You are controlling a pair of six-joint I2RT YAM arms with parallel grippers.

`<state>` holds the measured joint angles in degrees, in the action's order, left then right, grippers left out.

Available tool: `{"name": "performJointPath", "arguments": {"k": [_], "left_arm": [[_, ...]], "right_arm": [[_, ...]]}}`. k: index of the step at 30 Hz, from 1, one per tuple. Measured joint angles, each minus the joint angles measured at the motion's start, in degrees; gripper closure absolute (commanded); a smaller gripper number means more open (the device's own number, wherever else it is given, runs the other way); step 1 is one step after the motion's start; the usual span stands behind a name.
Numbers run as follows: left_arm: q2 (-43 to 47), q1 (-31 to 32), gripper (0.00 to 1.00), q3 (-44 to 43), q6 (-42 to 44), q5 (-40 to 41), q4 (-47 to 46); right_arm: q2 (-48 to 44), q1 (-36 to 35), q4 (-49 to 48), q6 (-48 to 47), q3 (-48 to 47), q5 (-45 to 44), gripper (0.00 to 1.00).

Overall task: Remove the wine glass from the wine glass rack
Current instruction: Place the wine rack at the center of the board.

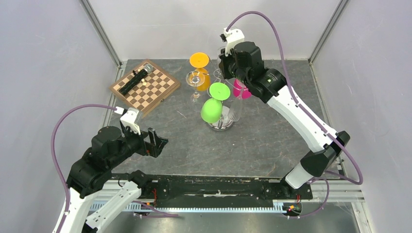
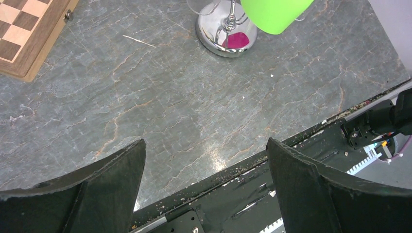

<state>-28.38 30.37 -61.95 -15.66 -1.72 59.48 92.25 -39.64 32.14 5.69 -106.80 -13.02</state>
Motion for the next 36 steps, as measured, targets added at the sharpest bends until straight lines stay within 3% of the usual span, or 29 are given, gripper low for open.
{"name": "performJointPath", "arguments": {"k": [21,27,32,36], "left_arm": [[0.0,0.0,0.0,0.0,-0.1,-0.3,0.0],[-1.0,0.0,0.0,-0.1,-0.2,-0.3,0.0],[-1.2,0.0,0.0,-0.1,-0.6,-0.3,0.0],[-1.3,0.0,0.0,-0.1,-0.6,-0.3,-0.1]], "right_arm": [[-9.4,-0.2,-7.1,-1.9,13.5,0.3,1.0],[-11.1,-0.3,-9.9,-2.4,16.5,0.1,0.87],[-12.8,-0.3,-14.2,-2.9,17.1,-0.4,0.82],[-14.9,-0.2,-17.4,-3.1,17.1,-1.2,0.69]]}}
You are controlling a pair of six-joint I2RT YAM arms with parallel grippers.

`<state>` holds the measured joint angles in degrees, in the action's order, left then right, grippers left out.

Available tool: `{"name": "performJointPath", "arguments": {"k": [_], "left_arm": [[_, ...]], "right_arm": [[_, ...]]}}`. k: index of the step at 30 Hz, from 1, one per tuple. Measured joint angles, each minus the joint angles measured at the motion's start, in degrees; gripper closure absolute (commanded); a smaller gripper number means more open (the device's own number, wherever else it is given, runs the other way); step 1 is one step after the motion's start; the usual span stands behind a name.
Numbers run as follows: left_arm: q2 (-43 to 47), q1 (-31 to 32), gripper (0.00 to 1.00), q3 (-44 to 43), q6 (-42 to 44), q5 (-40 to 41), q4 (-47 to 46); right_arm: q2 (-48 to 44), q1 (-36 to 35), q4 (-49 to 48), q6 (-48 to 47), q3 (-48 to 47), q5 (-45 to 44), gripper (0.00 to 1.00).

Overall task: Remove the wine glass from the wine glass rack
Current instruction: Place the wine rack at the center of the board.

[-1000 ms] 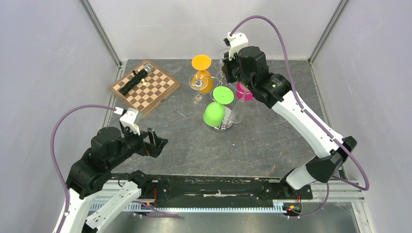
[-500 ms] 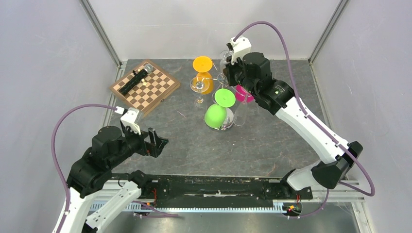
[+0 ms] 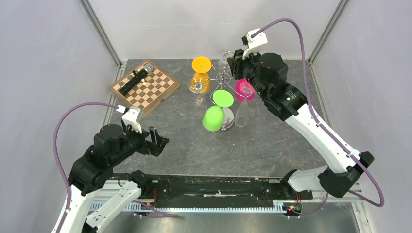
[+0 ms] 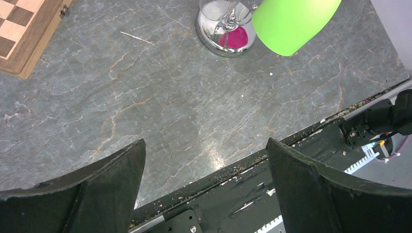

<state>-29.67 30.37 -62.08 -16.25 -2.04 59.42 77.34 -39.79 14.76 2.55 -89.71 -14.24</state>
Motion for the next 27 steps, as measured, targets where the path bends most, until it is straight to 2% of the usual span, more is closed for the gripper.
{"name": "performJointPath", "arguments": {"k": [8,15,27], "left_arm": [[-0.7,0.0,0.0,-0.9,-1.0,0.0,0.0],[-1.7,0.0,0.0,-2.3,-1.3,-0.1,-1.0],[-4.2,0.0,0.03,-2.8,-5.8,-3.2,-6.4]], "right_arm": [[-1.0,0.0,-2.1,-0.5,0.2,-0.2,0.49],[-4.4,0.0,-1.8,-1.0,2.6,-1.3,0.26],[-14.4,0.0,3.0,-3.7,3.5,-2.7,0.18]]}}
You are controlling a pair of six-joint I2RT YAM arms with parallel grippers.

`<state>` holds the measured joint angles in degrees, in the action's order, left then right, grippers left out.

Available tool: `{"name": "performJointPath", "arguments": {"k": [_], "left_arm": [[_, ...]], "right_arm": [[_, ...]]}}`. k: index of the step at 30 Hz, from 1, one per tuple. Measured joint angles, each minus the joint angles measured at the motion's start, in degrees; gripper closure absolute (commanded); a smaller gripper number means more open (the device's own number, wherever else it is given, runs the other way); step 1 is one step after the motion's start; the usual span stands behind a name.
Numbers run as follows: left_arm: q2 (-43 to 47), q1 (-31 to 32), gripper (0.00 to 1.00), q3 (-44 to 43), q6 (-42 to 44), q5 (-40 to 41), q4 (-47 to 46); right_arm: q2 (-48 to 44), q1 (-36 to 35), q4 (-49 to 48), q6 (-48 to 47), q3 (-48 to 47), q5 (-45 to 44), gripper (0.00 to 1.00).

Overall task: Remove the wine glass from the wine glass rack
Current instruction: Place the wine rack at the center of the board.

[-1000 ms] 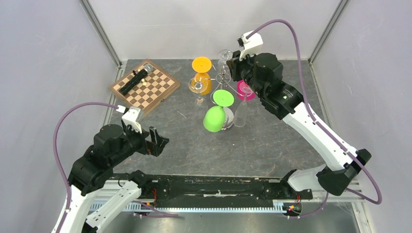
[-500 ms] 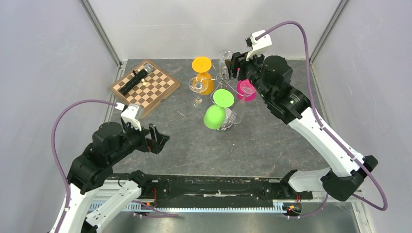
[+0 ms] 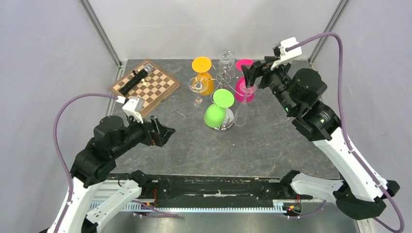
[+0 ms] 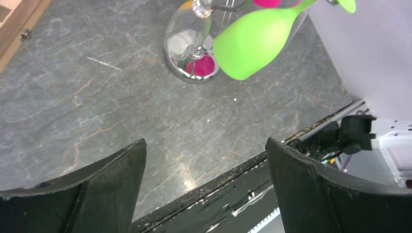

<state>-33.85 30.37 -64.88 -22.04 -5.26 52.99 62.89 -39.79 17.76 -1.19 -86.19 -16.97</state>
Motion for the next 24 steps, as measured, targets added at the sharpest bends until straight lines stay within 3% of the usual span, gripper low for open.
{"name": "performJointPath", "arguments": {"k": [24], "left_arm": [[-14.2,0.0,0.16,-3.8,-22.4,-4.3,-18.1]], "right_arm": [[-18.5,0.0,11.4,3.8,18.5,-3.0,0.18]]}}
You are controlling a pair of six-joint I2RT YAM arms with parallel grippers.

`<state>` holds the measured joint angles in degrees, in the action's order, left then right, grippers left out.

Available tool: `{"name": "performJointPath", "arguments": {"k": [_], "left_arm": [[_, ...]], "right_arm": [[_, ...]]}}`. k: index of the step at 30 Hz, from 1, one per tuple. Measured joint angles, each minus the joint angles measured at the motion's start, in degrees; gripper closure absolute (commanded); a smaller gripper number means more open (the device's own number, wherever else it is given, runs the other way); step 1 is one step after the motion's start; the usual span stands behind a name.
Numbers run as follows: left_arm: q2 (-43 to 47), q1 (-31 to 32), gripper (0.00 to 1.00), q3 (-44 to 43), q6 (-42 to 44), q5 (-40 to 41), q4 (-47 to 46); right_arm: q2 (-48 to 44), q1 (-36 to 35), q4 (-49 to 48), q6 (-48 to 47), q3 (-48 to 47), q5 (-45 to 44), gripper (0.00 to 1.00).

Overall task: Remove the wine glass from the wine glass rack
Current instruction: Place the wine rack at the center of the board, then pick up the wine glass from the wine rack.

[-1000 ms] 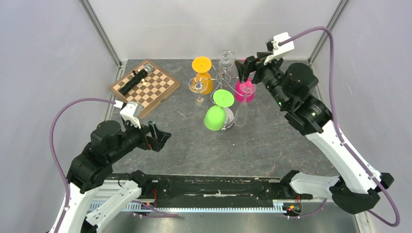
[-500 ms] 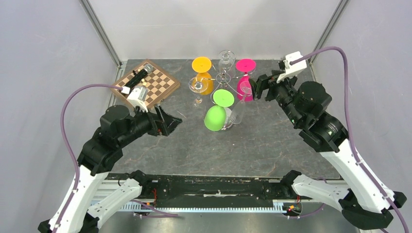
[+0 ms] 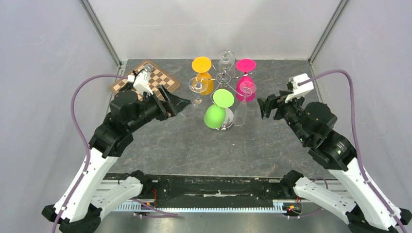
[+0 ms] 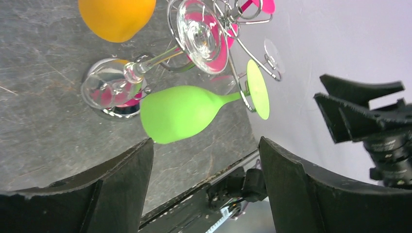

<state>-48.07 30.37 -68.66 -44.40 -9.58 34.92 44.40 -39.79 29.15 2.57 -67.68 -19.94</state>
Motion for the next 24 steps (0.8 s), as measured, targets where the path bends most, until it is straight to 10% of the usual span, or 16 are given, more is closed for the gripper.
{"name": "performJointPath", "arguments": {"k": [24], "left_arm": [[-6.7,-5.7,0.4,5.7,-24.4,-5.6,-15.4]], "right_arm": [[-8.0,0.0,2.6,0.9,7.3,-3.0,0.18]]}}
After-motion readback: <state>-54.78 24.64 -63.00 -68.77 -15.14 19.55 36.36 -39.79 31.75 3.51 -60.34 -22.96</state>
